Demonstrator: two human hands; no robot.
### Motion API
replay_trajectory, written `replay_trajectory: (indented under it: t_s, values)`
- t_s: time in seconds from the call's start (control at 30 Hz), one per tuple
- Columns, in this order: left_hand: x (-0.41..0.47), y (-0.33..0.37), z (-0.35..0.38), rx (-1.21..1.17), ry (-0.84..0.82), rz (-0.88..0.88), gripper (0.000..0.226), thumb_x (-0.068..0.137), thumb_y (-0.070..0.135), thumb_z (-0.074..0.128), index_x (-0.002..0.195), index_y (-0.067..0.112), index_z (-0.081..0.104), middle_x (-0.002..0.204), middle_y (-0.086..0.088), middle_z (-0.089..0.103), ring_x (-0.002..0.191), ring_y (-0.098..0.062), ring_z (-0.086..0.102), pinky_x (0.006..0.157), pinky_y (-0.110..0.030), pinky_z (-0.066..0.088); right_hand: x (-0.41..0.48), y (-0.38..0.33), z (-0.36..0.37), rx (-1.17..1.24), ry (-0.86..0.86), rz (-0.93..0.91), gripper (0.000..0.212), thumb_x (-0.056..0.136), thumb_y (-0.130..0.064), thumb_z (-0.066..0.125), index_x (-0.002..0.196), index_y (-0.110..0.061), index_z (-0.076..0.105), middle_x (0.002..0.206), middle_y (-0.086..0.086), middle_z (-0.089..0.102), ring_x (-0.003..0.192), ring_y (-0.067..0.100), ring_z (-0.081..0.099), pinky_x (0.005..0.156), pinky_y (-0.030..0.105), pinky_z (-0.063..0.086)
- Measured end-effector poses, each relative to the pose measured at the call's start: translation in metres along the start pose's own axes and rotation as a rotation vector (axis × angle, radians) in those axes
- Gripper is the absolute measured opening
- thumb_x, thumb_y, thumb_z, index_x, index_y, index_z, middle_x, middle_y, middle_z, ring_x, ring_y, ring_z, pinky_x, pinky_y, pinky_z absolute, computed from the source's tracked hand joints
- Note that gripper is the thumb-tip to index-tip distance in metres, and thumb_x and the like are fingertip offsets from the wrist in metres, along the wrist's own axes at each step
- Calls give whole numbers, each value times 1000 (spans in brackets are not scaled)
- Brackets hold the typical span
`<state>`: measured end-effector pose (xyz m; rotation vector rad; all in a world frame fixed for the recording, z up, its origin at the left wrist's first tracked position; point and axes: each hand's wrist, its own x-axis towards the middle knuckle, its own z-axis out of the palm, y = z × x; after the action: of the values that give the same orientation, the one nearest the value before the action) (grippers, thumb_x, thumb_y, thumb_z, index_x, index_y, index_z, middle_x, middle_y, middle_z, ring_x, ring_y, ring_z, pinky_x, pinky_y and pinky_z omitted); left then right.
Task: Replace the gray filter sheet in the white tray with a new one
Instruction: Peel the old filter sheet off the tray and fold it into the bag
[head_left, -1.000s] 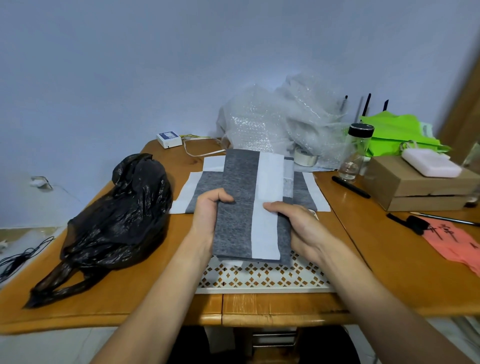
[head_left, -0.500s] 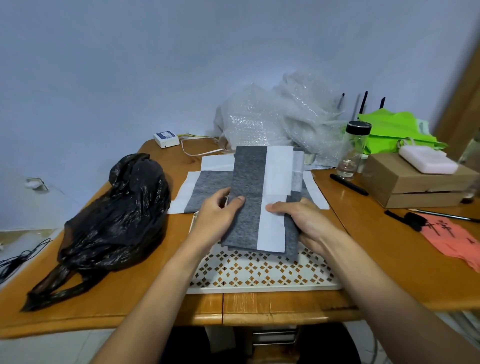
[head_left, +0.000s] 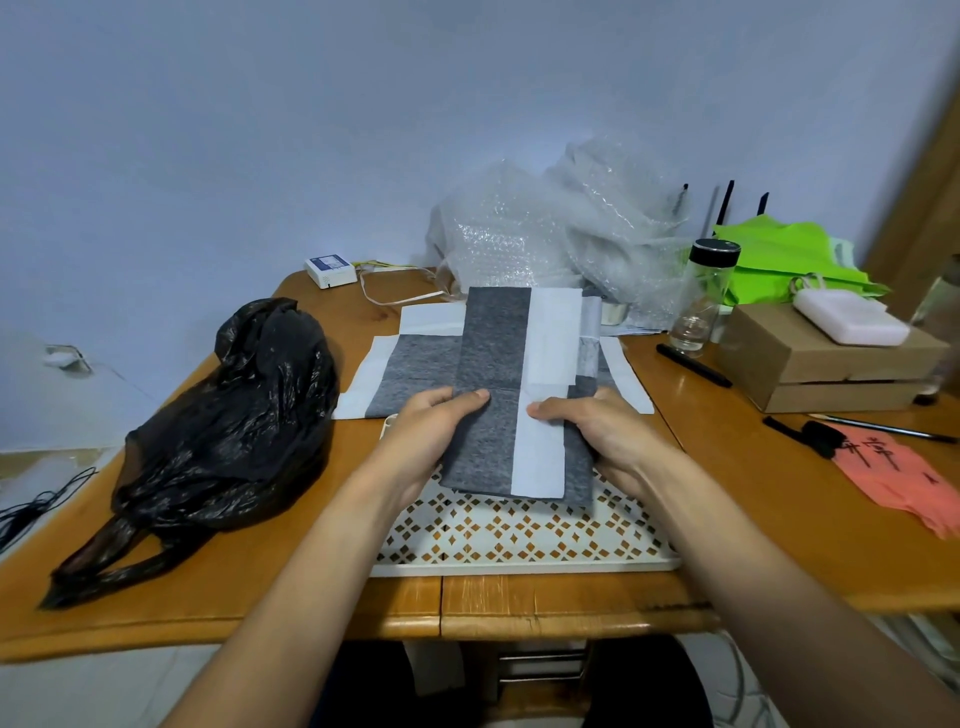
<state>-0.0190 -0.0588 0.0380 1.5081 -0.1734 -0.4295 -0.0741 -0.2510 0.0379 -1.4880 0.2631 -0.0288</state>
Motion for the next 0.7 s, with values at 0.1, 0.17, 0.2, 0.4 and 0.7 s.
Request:
replay_trajectory:
  t_s: [0.1,0.17,0.2,0.4,0.7]
  values:
    - [2,-1,1,-54,19,-9,11,89,17,74,96,10,74,97,-9,80,98,-30,74,94,-40,56,-3,-1,-1,-12,4,-11,43,79,-18,81,120,-11,67,106,5,79,99,24,75,96,45,56]
    - [1,1,0,-78,28,-22,15,87,12,75,102,12,71,98,-8,79,96,-26,74,86,-36,56,-6,-3,-2,16,32,-27,34,86,-21,75,118,-12,68,104,4,80,99,23,75,95,42,56]
    - [1,1,-3,-95,42,-35,27,84,11,76,110,12,68,103,-9,78,99,-25,73,86,-35,56,-7,-4,-3,30,44,-31,31,89,-23,72,117,-12,68,102,4,80,99,23,75,95,40,57]
    - [4,3,-15,-21,18,-29,2,80,16,76,80,14,76,90,-7,76,98,-25,67,87,-35,50,-9,-11,-10,18,77,-41,25,97,-28,61,111,-8,69,83,-2,78,65,4,71,51,17,50]
    - [-2,21,-30,328,-95,-20,13,93,7,64,84,7,73,47,-5,48,34,-14,35,40,-23,30,-15,-21,-20,-302,62,-180,16,92,-22,71,103,-12,78,93,1,79,67,1,72,61,11,49]
